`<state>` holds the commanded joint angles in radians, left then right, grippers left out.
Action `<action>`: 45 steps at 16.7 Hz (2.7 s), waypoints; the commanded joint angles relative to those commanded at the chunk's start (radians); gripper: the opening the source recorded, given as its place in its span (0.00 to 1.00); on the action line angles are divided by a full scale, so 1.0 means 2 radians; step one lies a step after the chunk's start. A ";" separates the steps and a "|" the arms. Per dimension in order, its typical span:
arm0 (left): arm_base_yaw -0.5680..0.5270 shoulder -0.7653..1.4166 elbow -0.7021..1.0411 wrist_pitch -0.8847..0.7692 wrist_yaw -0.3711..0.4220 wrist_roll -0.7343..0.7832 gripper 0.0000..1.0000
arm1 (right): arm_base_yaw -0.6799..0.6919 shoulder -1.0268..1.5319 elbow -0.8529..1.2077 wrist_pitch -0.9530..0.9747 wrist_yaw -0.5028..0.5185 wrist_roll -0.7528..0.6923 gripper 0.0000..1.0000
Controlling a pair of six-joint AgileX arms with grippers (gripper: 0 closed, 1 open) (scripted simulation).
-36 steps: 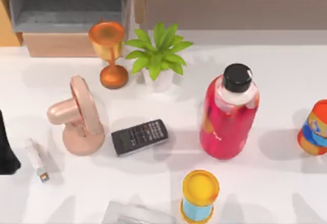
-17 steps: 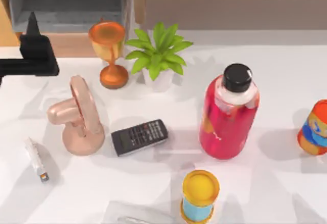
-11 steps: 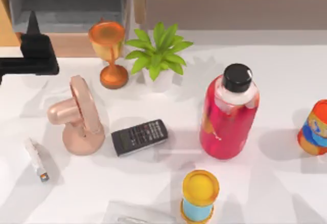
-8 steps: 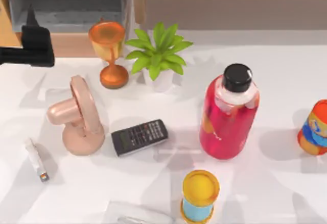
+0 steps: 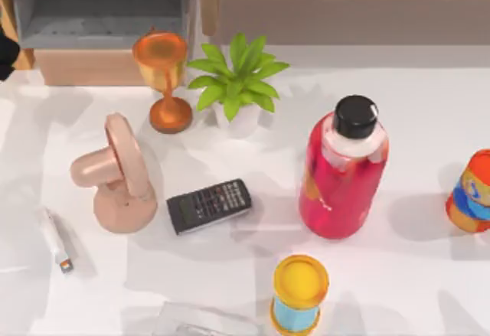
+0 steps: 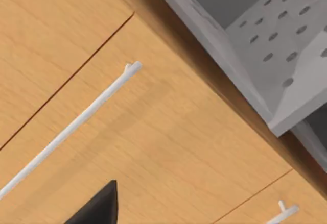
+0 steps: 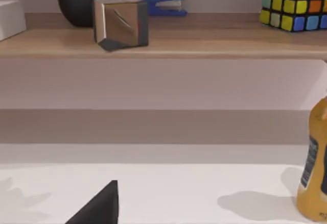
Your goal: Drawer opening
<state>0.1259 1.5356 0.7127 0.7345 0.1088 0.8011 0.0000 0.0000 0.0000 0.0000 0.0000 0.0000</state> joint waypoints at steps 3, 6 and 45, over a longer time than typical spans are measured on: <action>0.068 0.150 0.055 0.073 0.073 0.154 1.00 | 0.000 0.000 0.000 0.000 0.000 0.000 1.00; 0.113 0.269 0.112 0.139 0.126 0.278 1.00 | 0.000 0.000 0.000 0.000 0.000 0.000 1.00; 0.134 0.399 0.251 0.190 0.166 0.391 0.00 | 0.000 0.000 0.000 0.000 0.000 0.000 1.00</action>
<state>0.3935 2.3343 1.2145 1.1146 0.4404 1.5838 0.0000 0.0000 0.0000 0.0000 0.0000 0.0000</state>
